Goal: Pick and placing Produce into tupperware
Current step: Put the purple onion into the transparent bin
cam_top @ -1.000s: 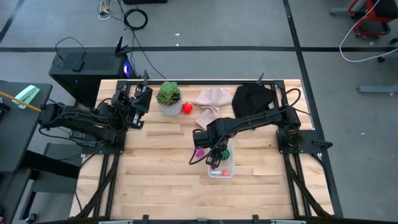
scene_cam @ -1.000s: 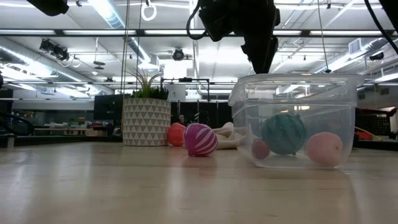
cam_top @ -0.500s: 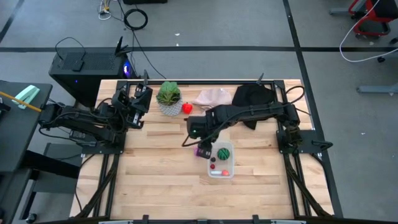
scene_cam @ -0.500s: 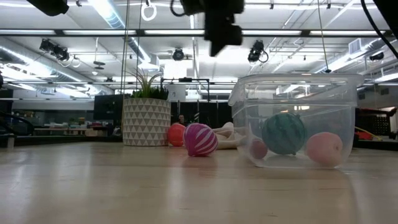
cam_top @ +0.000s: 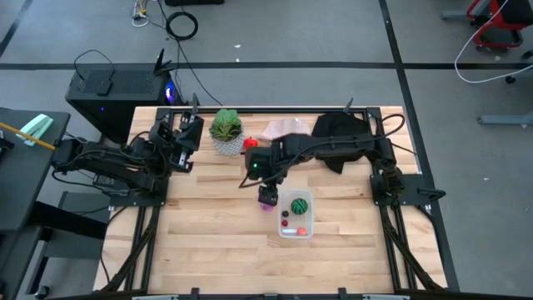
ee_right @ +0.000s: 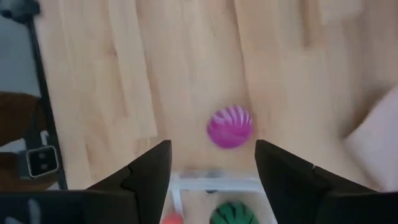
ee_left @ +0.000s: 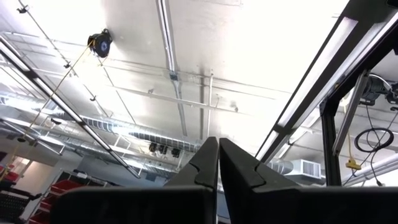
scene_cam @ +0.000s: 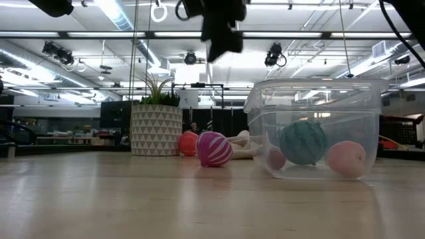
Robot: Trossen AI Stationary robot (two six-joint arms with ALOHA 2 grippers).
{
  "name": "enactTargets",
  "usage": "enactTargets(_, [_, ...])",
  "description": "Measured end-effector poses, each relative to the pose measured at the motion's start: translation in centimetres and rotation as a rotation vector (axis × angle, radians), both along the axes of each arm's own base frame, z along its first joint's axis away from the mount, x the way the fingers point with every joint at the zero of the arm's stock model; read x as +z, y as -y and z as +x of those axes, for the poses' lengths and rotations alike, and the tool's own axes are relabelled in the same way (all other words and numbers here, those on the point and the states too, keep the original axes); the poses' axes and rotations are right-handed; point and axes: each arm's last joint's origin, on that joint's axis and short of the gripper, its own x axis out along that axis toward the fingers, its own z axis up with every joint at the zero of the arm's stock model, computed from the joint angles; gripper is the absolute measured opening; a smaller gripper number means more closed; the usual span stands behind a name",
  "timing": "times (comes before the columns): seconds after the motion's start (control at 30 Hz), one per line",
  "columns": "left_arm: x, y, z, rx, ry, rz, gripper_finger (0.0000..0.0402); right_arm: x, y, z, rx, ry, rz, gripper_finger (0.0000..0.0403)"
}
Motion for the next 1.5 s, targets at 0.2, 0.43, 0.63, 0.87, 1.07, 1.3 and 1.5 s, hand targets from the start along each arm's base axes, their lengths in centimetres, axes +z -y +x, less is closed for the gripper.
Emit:
enactTargets(0.2, [0.0,0.0,0.0,0.002,-0.002,0.001,0.0017,1.3,1.4,0.4,-0.004,0.077,-0.037,0.0233])
enactTargets(0.43, [0.0,0.0,0.0,0.002,-0.002,0.001,0.0014,-2.4,0.8,2.9,0.108,0.083,-0.087,0.0235])
enactTargets(0.63, [0.0,0.0,0.0,0.002,-0.001,0.001,0.0022,-5.2,-0.1,3.1,0.272,-0.015,-0.132,0.0245])
enactTargets(0.87, [0.0,0.0,0.0,0.0,-0.003,0.0,0.0013,-5.6,-1.1,3.2,0.394,-0.002,-0.213,0.0294])
enactTargets(1.07, [0.0,0.0,0.0,0.0,-0.003,0.0,0.0017,-5.8,-1.0,3.4,0.352,-0.009,-0.258,0.034])
enactTargets(1.3, [0.0,0.0,0.0,0.0,-0.002,0.0,0.0022,-9.1,-1.7,4.0,0.283,-0.122,-0.223,0.0349])
enactTargets(1.5, [0.0,0.0,0.0,-0.005,-0.001,0.006,0.0012,-10.5,-2.2,4.1,0.296,-0.171,-0.221,0.0348])
